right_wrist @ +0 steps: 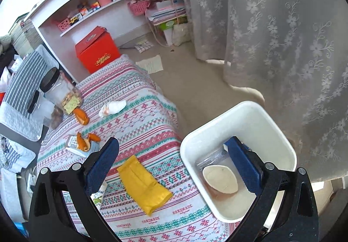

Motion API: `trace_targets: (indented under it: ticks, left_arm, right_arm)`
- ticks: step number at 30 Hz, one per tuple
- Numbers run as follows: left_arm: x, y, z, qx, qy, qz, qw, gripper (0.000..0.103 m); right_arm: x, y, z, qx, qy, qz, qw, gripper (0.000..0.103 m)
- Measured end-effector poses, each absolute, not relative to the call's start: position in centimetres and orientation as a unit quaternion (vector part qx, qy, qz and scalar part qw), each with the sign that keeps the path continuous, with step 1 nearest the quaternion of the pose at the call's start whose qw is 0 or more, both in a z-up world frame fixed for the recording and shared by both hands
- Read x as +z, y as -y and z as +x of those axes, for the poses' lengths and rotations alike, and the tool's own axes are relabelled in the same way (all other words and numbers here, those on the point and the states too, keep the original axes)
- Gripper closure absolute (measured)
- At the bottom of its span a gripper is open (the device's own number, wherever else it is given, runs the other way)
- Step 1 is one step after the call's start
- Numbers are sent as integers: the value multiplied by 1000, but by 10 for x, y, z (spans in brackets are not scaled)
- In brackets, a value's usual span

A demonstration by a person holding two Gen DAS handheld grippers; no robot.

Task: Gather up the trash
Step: 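Reach the left tool to the crumpled white tissue and close on it, then carry the tissue with the left tool to the bin while the right tool carries the white paper cup there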

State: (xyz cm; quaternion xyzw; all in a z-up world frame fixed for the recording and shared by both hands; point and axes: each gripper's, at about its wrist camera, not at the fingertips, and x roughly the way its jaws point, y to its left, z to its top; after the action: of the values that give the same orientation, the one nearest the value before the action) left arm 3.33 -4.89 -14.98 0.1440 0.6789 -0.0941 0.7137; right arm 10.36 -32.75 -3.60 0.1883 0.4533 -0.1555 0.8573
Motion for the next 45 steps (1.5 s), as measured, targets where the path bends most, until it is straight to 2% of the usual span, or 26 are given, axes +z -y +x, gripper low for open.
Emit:
trace_targets:
  ticks: [7, 9, 14, 20, 28, 36, 39, 41, 45]
  left_arm:
    - [-176, 48, 31, -117, -688, 150, 700, 20]
    - [-179, 44, 29, -134, -689, 141, 698, 33]
    - [-170, 35, 28, -153, -677, 132, 707, 38]
    - [-139, -11, 53, -121, -645, 66, 752, 39]
    - [-86, -61, 102, -106, -572, -71, 810, 39]
    - [-84, -83, 130, -111, -543, -159, 817, 39]
    - [-81, -92, 131, -107, -531, -172, 823, 38]
    - [-80, -97, 131, -106, -525, -177, 826, 38]
    - [-80, -105, 131, -98, -522, -186, 827, 38]
  right_arm:
    - [-61, 299, 123, -89, -506, 205, 833, 7]
    - [-67, 290, 127, -71, -522, 208, 824, 7]
    - [-82, 258, 134, -14, -554, 224, 802, 7]
    - [-103, 219, 143, 29, -589, 250, 768, 7]
    - [-137, 179, 156, 33, -626, 271, 730, 7]
    - [-162, 160, 164, 13, -645, 258, 720, 8]
    - [-173, 159, 169, 7, -649, 266, 713, 16]
    - [-180, 158, 171, 12, -653, 276, 705, 33]
    - [-181, 155, 172, 12, -647, 285, 707, 41]
